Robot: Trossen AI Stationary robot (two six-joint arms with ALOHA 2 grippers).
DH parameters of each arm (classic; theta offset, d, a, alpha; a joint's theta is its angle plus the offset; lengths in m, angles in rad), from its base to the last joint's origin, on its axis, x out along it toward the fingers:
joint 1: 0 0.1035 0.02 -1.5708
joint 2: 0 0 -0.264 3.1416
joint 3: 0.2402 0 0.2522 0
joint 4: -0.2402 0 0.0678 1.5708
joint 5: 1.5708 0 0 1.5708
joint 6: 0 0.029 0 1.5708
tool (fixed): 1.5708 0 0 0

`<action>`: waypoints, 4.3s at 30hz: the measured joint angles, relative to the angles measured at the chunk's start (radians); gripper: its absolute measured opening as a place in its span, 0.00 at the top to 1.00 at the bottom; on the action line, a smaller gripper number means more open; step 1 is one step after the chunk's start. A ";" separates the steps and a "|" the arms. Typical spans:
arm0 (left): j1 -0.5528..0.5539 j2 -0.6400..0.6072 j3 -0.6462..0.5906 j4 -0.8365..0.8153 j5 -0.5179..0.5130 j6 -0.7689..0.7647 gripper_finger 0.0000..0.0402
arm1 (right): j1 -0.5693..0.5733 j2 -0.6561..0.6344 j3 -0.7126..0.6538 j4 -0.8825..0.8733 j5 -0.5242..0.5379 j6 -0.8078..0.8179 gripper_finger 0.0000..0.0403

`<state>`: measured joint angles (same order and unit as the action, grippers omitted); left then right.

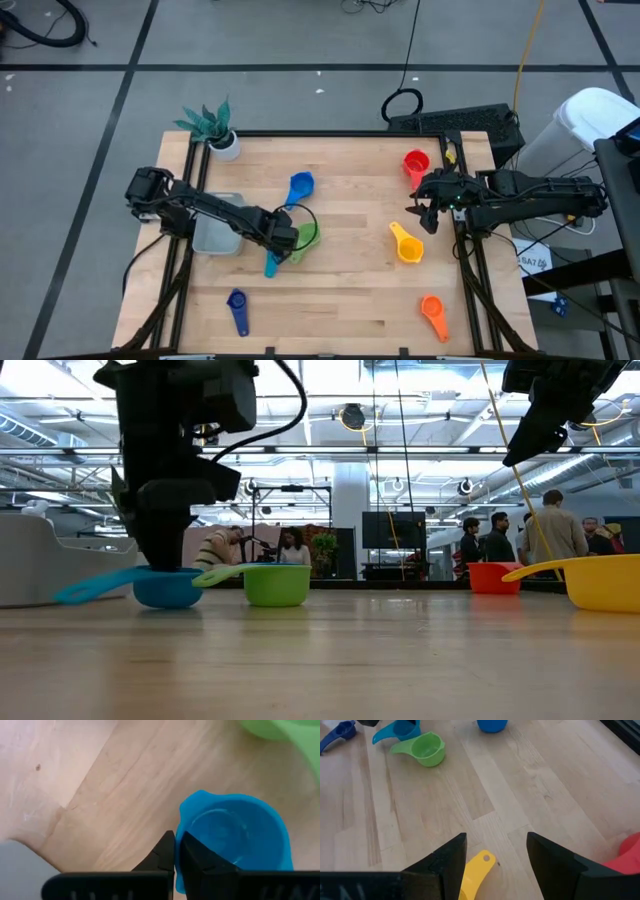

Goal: Nest measuring cups in basket
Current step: Stack the bottom light blue measuring cup on top of the green measuring cup, then move the red measuring cup to the center of the table

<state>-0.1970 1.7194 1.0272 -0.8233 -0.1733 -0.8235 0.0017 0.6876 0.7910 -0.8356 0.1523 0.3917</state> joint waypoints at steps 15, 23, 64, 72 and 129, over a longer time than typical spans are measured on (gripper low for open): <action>0.020 0.002 0.197 -0.127 -0.062 0.189 0.98 | 0.000 0.000 0.000 0.000 0.002 -0.002 0.51; 0.084 0.002 0.220 0.066 -0.067 0.300 0.98 | 0.000 0.000 0.000 0.000 0.001 0.003 0.51; 0.138 0.099 0.220 0.120 -0.010 0.394 0.80 | 0.000 0.000 0.000 -0.008 0.002 0.016 0.51; 0.138 0.099 0.220 0.118 -0.011 0.399 0.80 | 0.000 0.000 0.000 -0.009 0.002 0.013 0.51; -0.045 -0.231 0.222 0.464 -0.142 0.982 0.79 | -0.287 0.291 0.000 0.054 0.187 -0.149 0.51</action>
<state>-0.2416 1.4880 1.2492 -0.3592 -0.3154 0.1589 -0.2852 0.9790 0.7906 -0.7817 0.3393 0.2426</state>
